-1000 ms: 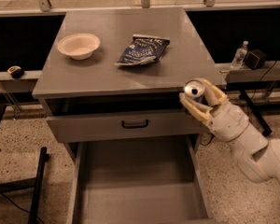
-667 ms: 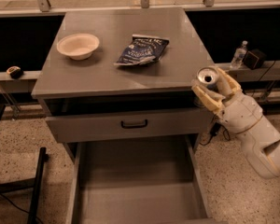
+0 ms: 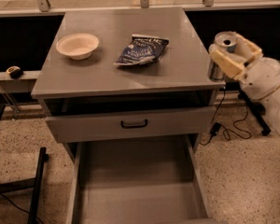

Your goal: Pick redbull can from middle drawer and place on counter

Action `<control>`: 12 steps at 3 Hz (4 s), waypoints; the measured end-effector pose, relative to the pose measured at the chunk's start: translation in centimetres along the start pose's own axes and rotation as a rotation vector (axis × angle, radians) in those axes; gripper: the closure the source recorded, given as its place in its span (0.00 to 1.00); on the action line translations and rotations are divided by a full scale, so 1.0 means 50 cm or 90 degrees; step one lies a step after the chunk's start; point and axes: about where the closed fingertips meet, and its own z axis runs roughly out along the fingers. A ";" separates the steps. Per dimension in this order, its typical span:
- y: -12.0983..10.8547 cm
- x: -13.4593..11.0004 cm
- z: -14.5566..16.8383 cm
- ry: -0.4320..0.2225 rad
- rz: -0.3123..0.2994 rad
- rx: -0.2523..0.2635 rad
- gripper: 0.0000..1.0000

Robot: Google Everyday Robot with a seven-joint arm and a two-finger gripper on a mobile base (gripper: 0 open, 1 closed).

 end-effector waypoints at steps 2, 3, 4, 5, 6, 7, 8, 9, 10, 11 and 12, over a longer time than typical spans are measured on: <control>-0.043 0.049 0.076 0.009 0.142 -0.015 1.00; -0.040 0.078 0.111 0.019 0.160 -0.020 1.00; -0.042 0.106 0.132 0.003 0.172 -0.008 1.00; -0.038 0.121 0.148 -0.005 0.158 -0.014 0.81; -0.037 0.122 0.150 -0.005 0.157 -0.014 0.58; -0.037 0.122 0.150 -0.005 0.157 -0.014 0.35; -0.037 0.123 0.150 -0.005 0.157 -0.014 0.11; -0.032 0.170 0.145 -0.005 0.155 -0.018 0.00; -0.031 0.174 0.144 -0.005 0.155 -0.017 0.00; -0.041 0.161 0.138 0.006 0.123 -0.029 0.00; -0.075 0.134 0.089 0.044 0.057 -0.034 0.00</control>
Offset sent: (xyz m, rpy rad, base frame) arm 0.0778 0.0153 -0.0091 0.1777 0.2341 0.1517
